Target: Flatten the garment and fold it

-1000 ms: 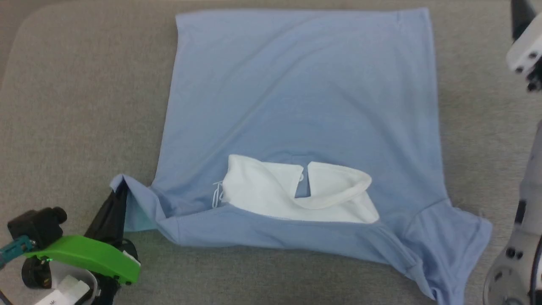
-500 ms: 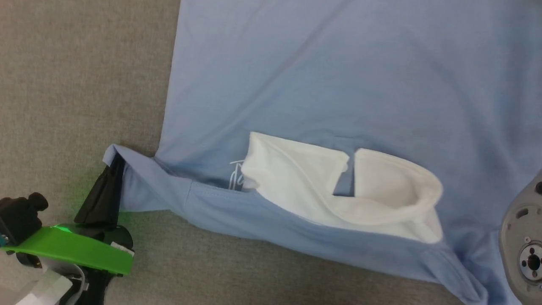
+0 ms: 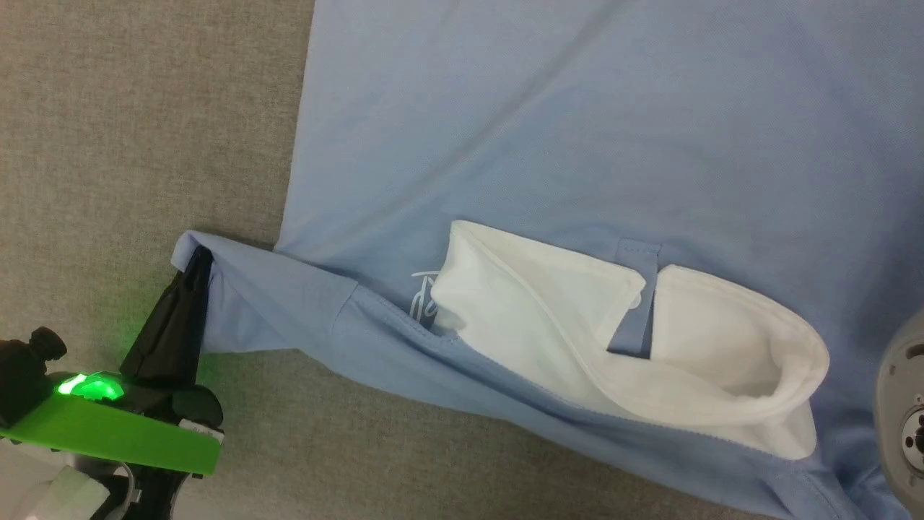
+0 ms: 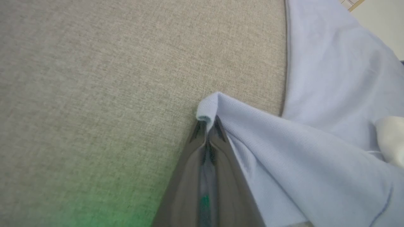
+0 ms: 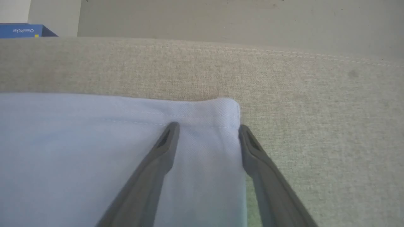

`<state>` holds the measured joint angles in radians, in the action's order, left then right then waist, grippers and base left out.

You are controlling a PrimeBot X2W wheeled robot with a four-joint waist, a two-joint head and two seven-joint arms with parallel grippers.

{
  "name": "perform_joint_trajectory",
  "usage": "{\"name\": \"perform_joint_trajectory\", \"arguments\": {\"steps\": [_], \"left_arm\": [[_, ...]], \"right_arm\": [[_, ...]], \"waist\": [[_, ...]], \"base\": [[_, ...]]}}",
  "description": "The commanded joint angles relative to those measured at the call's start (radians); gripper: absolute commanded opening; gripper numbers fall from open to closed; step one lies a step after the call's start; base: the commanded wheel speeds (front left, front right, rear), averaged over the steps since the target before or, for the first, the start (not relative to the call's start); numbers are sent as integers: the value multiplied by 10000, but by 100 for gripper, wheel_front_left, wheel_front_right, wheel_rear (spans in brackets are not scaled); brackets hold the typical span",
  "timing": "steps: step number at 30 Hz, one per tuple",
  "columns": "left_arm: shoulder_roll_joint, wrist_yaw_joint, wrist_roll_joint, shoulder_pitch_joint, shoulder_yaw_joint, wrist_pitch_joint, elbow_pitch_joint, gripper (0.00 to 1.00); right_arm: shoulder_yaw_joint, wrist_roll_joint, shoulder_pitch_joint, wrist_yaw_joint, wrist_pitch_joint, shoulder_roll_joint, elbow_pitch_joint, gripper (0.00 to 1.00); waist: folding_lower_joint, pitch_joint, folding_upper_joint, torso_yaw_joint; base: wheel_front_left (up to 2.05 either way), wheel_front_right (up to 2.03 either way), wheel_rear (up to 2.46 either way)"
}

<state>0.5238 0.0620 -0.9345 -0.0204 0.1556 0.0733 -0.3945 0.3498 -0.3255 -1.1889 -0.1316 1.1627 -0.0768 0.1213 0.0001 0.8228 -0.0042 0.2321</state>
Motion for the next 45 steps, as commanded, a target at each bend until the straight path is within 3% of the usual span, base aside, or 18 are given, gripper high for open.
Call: {"name": "perform_joint_trajectory", "arguments": {"steps": [1, 6, 12, 17, 25, 31, 36, 41, 45], "left_arm": [[34, 10, -95, -82, 55, -38, 230, 0], [45, -47, -63, 7, 142, -57, 469, 0], [42, 3, 150, 212, 372, -148, 932, 0], [-56, 249, 335, 189, 712, -377, 1250, 0], [-240, 895, 548, -242, 1187, -805, 1584, 0], [-445, 1244, 642, -504, 1456, -927, 1797, 0], [-628, 1284, 658, -487, 1665, -954, 2040, 0], [-828, 1228, 551, -439, 1762, -907, 2398, 0], [-958, 1229, 489, -436, 1836, -898, 2592, 0]], "right_arm": [[51, 104, 667, 9, 449, 167, 349, 0], [227, 328, 734, 9, 22, 127, -188, 0], [20, 1127, 1077, 9, -1092, -78, -186, 0], [-320, 2159, 1716, 9, -1414, -948, 150, 0], [-1309, 4177, 4689, 9, -838, -1966, -690, 0], [-1167, 5292, 7724, 9, -756, -1592, -2096, 0], [-994, 5826, 10168, 9, -1216, -791, -2780, 0], [-1386, 6141, 12144, 9, -1933, 27, -2520, 0], [-1881, 6385, 13112, 9, -2272, 231, -1815, 0]], "waist": [[-1, -79, 42, -43], [-1, -582, 42, -197], [-1, -2180, 42, -590], [-1, -3824, 42, -1144], [-1, -6040, 42, -2352], [-1, -6856, 42, -2924], [-1, -7028, 42, -2961], [-1, -7092, 42, -2867], [-1, -7132, 42, -2745]], "base": [[0, 0, 0], [0, 0, 0], [0, 0, 0], [0, 0, 0], [0, 0, 0], [0, 0, 0], [0, 0, 0], [0, 0, 0], [0, 0, 0]]}}
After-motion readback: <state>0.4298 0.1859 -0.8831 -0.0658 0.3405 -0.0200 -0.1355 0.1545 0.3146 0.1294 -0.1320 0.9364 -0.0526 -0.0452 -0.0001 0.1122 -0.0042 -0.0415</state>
